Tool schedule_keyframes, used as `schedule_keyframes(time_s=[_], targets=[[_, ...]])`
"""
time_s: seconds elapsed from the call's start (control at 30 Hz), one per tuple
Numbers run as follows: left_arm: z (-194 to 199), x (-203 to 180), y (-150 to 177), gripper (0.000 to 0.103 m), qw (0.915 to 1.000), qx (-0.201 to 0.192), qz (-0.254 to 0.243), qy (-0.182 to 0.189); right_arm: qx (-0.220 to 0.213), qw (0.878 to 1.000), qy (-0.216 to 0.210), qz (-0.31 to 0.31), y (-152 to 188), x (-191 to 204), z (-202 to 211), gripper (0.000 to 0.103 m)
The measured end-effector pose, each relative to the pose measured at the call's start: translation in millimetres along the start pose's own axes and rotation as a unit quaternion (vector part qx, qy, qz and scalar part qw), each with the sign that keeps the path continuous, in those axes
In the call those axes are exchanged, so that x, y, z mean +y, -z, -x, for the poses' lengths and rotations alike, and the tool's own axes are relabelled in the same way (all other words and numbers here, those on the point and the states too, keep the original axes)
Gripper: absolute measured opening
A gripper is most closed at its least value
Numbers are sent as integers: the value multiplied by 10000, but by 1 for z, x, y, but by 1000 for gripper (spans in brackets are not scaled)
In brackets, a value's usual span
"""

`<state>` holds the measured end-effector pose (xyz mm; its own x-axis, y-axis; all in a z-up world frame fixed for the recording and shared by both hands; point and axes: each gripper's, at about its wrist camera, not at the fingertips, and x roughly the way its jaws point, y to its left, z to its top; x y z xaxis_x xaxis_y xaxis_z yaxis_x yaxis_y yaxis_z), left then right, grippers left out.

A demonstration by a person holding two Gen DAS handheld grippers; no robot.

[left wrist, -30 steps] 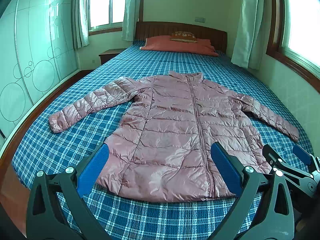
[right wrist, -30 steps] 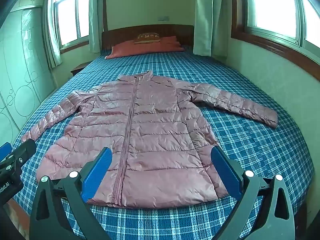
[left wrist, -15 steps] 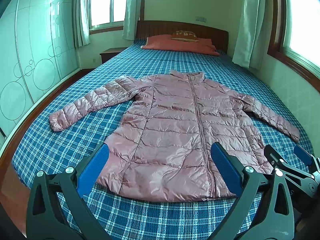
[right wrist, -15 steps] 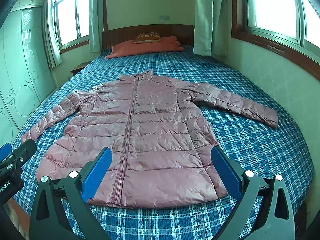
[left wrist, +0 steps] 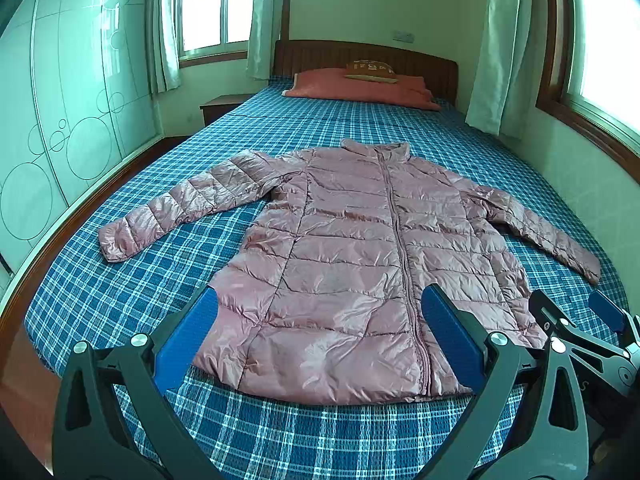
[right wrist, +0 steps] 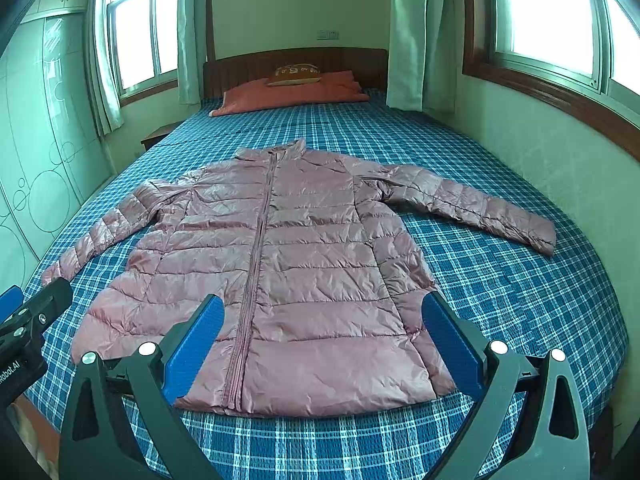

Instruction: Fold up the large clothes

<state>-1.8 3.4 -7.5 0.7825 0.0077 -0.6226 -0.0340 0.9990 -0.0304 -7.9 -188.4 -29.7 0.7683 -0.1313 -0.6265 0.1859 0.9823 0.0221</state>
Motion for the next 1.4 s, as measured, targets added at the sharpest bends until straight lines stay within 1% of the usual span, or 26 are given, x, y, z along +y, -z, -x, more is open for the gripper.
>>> schedule_keyframes(time_s=[0.4,1.07,1.4], targets=[[-6,5,4,101,10000,89,39,-6,32,10000,-5,24,7,1,-3,98],[-6,4,3,101,9999,102,42,-11,56,10000,-1,34,6,1,-4,98],[-14,2,4,101,9998,193,25,-28,158,9999,3,38,9,3,-14,98]])
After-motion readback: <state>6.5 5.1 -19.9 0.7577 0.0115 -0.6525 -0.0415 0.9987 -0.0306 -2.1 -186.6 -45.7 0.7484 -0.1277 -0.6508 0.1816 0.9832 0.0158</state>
